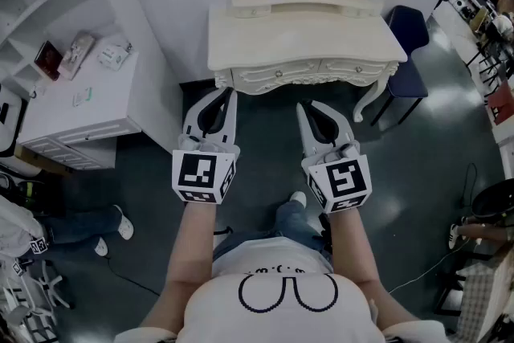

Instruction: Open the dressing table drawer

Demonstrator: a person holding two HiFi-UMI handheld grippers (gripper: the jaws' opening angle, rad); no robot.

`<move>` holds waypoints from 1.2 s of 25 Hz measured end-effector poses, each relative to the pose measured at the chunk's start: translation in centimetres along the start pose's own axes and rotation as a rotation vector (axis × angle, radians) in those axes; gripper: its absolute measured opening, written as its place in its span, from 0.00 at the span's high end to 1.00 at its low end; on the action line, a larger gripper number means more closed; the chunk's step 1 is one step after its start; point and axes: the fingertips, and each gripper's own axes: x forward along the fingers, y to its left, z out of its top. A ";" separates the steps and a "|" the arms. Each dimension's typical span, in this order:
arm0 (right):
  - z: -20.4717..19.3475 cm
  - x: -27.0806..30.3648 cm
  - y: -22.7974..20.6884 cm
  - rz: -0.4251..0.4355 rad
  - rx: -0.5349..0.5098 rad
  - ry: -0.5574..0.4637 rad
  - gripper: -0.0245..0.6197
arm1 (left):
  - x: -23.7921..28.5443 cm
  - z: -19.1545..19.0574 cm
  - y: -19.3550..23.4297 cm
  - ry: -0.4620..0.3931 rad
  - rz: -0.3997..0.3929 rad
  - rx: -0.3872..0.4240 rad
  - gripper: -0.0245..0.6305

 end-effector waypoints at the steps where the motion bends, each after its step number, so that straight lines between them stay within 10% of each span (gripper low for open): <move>1: -0.1 0.4 -0.4 0.002 0.000 -0.001 0.97 | 0.5 -0.1 0.2 0.000 0.005 0.002 0.96; 30: -8.9 15.2 -20.1 0.172 0.067 0.063 0.97 | 24.6 -6.9 0.5 0.103 0.164 0.017 0.96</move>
